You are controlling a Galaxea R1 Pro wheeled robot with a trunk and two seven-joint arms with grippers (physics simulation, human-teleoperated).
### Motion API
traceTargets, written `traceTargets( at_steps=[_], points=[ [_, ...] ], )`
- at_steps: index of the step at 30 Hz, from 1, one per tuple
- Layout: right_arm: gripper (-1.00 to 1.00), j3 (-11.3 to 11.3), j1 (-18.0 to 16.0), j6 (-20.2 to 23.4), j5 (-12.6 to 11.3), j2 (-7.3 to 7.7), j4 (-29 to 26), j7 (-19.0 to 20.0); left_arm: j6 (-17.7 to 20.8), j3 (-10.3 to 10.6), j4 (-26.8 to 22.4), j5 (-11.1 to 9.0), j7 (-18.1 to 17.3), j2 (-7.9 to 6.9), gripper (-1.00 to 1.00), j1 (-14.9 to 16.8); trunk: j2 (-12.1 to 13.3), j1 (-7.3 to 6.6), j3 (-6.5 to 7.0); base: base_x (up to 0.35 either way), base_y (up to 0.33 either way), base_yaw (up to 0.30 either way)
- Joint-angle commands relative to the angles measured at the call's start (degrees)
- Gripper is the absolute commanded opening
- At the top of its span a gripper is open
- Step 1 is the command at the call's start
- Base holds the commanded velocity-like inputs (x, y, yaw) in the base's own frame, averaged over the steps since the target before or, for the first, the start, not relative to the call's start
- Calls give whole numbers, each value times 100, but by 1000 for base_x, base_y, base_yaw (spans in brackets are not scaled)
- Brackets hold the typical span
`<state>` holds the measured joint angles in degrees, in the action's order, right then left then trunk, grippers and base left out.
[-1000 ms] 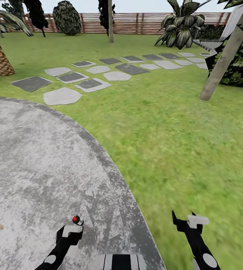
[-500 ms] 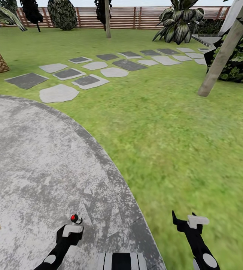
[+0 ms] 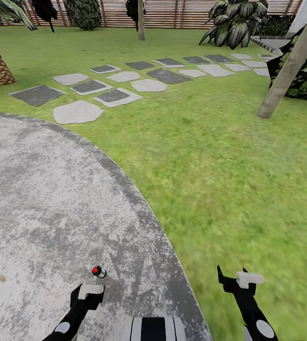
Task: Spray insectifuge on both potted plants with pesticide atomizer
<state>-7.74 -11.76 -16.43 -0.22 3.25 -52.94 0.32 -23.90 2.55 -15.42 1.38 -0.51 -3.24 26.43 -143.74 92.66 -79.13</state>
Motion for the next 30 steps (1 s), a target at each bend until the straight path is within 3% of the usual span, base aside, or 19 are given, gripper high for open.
traceTargets(
  at_steps=[1, 30],
  points=[
    [100, -5, -2, -11, -3, 0, 3, 3, -18, 14, 2, 12, 14, -1, 100, 8, -1, -1, -3, 0, 0, 0],
    [100, 1, -2, -18, 4, 0, 3, 5, -27, 7, -29, -2, 16, -6, 100, 4, -1, -1, -3, 52, 12, 0]
  ],
)
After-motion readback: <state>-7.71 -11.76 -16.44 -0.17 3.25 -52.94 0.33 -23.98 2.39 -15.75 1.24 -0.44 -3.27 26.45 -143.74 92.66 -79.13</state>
